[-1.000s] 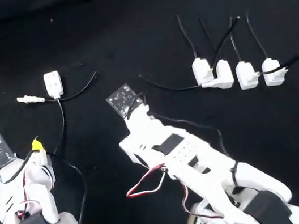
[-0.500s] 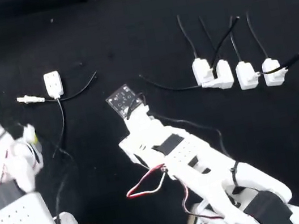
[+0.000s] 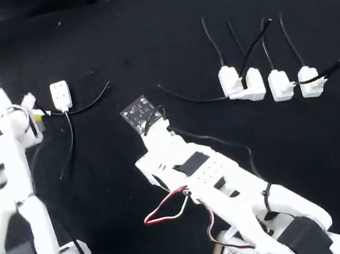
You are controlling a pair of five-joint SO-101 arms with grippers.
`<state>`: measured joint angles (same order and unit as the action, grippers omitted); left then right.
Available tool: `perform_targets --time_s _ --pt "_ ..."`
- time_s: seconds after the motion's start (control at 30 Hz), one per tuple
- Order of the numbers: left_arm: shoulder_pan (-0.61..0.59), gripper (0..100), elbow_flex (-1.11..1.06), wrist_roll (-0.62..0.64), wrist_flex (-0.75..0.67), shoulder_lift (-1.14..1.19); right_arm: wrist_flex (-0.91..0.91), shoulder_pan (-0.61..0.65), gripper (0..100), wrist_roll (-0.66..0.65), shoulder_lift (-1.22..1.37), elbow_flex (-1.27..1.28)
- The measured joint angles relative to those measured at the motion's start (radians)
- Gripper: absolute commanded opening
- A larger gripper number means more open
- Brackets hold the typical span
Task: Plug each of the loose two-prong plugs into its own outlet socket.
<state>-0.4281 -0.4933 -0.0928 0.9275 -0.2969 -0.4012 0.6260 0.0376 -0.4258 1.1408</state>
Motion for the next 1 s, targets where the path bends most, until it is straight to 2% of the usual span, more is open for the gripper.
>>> perform_targets --time_s 0.1,0.5,1.0 --pt "0.005 27 0.12 0.0 0.006 0.124 0.0 0.0 19.4 0.0 0.0 0.0" --pt "0.028 27 0.7 -0.064 0.25 0.534 0.0 0.0 19.4 0.0 0.0 0.0" --pt "0.166 27 1.143 -0.072 0.262 1.019 0.0 0.0 19.4 0.0 0.0 0.0"
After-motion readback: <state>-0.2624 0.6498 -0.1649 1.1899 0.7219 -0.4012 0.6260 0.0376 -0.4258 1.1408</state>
